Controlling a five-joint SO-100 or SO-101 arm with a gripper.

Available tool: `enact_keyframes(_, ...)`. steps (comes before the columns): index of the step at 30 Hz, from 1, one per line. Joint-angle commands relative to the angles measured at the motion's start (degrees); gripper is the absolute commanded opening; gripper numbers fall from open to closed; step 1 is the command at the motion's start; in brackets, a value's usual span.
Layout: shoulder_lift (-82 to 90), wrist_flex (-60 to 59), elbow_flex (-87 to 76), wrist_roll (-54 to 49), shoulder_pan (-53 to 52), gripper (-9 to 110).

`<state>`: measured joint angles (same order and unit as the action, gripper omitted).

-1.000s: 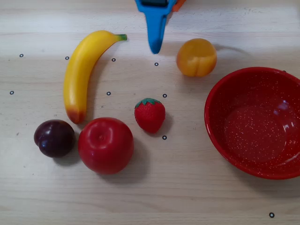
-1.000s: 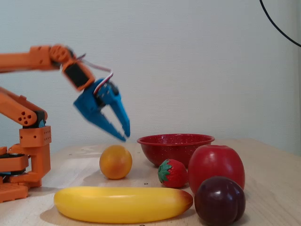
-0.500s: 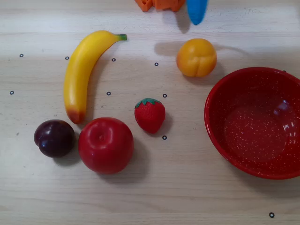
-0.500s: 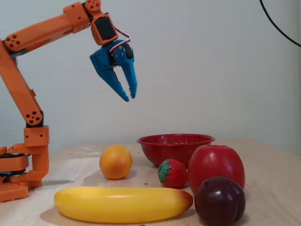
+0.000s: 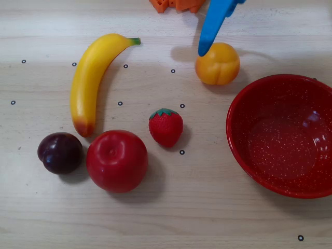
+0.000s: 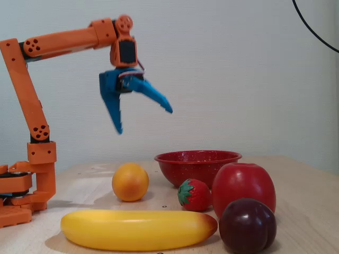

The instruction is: Put the peach in the red bowl.

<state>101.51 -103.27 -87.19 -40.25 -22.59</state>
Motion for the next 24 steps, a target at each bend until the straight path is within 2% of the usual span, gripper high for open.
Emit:
enact_keyframes(1,1.14,-2.02,-0.26,-1.32,-2.29,58)
enact_keyframes(13,-2.11,1.23,-11.16,0.44,-7.12,60)
enact_keyframes(24,-9.32,3.6,-10.99,1.58,-11.34,66)
